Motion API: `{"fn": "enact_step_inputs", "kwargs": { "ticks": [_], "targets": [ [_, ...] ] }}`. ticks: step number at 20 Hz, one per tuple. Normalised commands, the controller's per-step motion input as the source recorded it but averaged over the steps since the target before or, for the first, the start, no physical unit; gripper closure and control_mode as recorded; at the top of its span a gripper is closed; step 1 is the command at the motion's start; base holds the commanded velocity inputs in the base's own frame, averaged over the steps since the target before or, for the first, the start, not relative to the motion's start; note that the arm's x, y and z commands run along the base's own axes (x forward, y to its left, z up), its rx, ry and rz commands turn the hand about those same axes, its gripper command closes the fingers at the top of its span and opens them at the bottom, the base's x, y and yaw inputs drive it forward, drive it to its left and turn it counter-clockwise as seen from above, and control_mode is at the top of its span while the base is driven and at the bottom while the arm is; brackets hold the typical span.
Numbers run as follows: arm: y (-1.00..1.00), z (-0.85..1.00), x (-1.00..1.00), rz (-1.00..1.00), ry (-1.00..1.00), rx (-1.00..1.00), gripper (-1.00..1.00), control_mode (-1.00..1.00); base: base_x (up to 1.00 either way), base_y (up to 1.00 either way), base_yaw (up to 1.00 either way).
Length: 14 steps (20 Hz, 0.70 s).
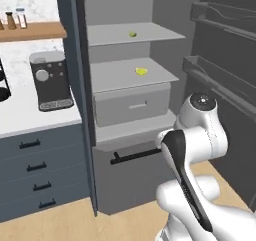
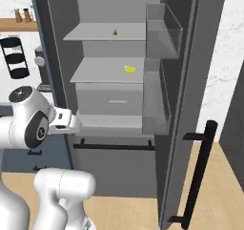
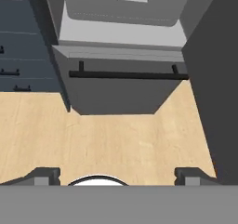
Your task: Place one lemon wedge and one steak in each tupperware on the nearby counter, to pack two identical lunches.
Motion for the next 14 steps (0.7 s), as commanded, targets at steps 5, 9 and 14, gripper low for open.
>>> {"fn": "enact_step_inputs", "kwargs": {
  "ticks": [5,9,14],
  "targets": [
    [0.00,0.00,0.00,0.00,0.00,0.00,-1.00,1.00,0.79,-0.38,0.00],
    [0.00,0.00,0.00,0.00,0.00,0.00,-1.00,1.00,0.90,0.02,0.00],
    [0.00,0.00,0.00,0.00,0.00,0.00,-1.00,1.00,0.72,0.06,0.00]
  ]
}}
